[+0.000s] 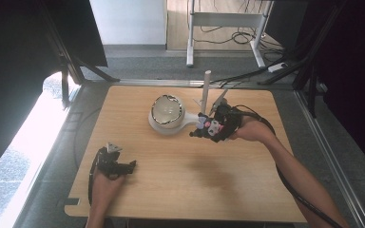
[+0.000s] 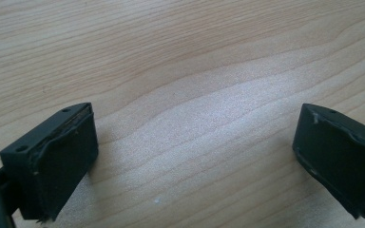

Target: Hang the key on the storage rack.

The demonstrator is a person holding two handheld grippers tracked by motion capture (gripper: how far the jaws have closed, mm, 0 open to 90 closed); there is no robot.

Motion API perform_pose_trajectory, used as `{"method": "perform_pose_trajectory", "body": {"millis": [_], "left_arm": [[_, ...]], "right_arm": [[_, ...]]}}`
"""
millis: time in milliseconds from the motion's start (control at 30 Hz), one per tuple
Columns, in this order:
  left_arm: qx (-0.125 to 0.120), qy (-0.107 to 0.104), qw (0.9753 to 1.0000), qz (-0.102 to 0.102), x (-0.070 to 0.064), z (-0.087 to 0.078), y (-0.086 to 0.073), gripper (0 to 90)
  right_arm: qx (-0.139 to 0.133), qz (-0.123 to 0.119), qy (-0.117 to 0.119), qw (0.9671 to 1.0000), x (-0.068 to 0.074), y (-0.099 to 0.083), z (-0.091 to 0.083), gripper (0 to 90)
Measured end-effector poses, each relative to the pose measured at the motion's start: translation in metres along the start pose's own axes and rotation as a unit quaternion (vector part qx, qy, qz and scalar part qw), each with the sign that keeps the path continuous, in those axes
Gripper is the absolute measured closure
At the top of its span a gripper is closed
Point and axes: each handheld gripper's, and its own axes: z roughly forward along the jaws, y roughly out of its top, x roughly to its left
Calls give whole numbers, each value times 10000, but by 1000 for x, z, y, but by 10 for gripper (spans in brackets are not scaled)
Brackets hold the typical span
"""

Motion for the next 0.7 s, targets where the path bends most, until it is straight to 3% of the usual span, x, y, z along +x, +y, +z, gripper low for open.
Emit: {"method": "perform_pose_trajectory", "body": {"millis": [433,700], "left_arm": [[3,-4,10000,-4,0,0,0,11],[17,-16,10000,-3,0,0,0,11]], "right_arm": [[-103,330,-286,9990,-27,-7,-28,422],[-162,593,-549,9966,-49,-11,-52,422]]}}
